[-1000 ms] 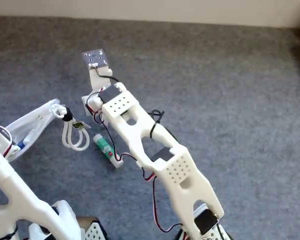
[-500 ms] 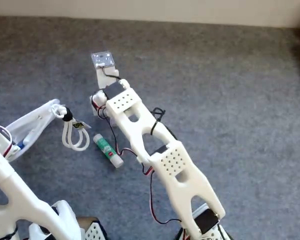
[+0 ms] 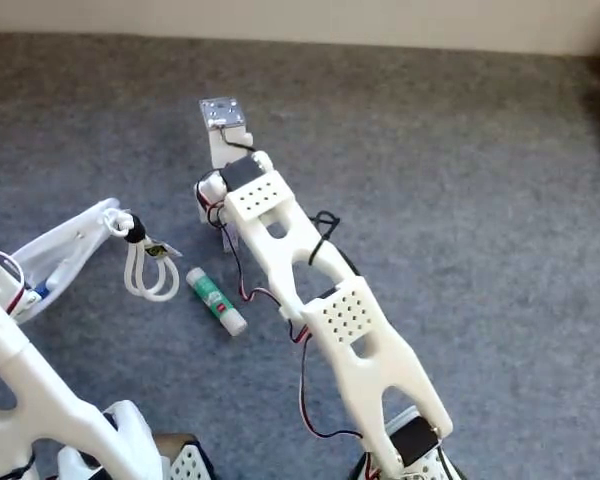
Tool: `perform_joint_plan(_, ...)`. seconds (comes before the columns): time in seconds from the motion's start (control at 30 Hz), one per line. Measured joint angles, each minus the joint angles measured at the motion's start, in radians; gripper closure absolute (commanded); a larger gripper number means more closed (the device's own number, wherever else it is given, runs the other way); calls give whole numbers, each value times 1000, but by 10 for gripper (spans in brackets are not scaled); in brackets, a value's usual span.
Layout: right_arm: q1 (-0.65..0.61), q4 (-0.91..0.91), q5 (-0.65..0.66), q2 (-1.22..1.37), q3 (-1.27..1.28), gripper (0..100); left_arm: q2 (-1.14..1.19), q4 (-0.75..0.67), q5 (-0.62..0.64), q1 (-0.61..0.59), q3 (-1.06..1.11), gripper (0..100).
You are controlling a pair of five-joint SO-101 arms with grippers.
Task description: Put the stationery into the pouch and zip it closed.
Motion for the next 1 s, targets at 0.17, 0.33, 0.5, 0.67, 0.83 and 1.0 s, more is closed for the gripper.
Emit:
perform_joint_plan(0.17,-2,49,31,0,-9,954,0,0,0,0,0,993)
perform_joint_plan(0.33,-2,103,110,0,-12,954,0,0,0,0,0,993)
perform_joint_plan(0.5,-2,172,178,-2,-18,951,0,0,0,0,0,993)
perform_joint_plan(0.67,-2,275,256,-2,-31,951,0,0,0,0,0,993)
perform_joint_plan(0.83,-2,393,356,-3,-34,951,0,0,0,0,0,993)
perform_joint_plan(1.0,-2,450,404,-3,-34,950,0,0,0,0,0,993)
